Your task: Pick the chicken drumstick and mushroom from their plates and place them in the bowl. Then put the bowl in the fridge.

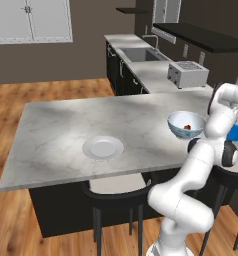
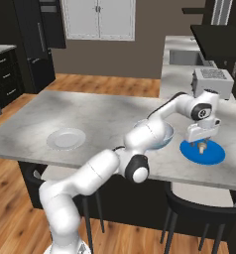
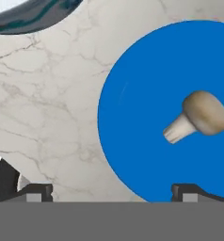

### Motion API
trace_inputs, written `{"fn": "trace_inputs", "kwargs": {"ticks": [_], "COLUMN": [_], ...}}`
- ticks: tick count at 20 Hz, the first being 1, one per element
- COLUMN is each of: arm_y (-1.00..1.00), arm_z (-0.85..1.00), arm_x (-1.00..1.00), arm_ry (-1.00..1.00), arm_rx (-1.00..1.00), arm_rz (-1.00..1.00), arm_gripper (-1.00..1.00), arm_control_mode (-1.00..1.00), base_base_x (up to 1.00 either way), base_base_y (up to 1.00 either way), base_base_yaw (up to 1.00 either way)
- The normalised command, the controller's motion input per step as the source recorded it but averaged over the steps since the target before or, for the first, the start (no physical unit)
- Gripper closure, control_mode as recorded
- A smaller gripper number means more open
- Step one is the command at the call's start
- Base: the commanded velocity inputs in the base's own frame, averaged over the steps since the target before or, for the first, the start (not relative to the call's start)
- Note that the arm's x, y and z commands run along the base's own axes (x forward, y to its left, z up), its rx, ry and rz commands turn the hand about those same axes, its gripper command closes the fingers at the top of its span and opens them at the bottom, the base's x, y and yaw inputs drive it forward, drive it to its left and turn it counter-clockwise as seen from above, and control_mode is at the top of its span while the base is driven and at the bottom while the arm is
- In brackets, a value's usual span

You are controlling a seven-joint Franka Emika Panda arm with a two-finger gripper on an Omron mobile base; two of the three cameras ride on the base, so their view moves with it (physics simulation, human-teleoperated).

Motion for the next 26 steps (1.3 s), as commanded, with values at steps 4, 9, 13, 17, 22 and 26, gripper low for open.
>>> {"fn": "trace_inputs", "kwargs": {"ticks": [4, 9, 13, 17, 22, 26], "arm_y": [0.02, 0.13, 0.13, 0.05, 0.00, 0.00], "arm_z": [-0.04, -0.05, -0.04, -0.06, -0.09, -0.20], "arm_x": [0.00, 0.04, 0.22, 0.22, 0.17, 0.10], "arm_ry": [-0.32, -0.23, -0.01, 0.00, 0.04, 0.04], "arm_rx": [0.00, -0.01, -0.04, -0.07, -0.05, -0.05], "arm_rz": [0.01, -0.01, -0.04, -0.03, 0.00, 0.00], "arm_gripper": [-1.00, -1.00, -1.00, -1.00, -1.00, -1.00], "arm_control_mode": [-1.00, -1.00, -1.00, -1.00, -1.00, -1.00], "base_base_x": [0.00, 0.00, 0.00, 0.00, 0.00, 0.00], "base_base_y": [0.00, 0.00, 0.00, 0.00, 0.00, 0.00], "base_base_yaw": [0.00, 0.00, 0.00, 0.00, 0.00, 0.00]}}
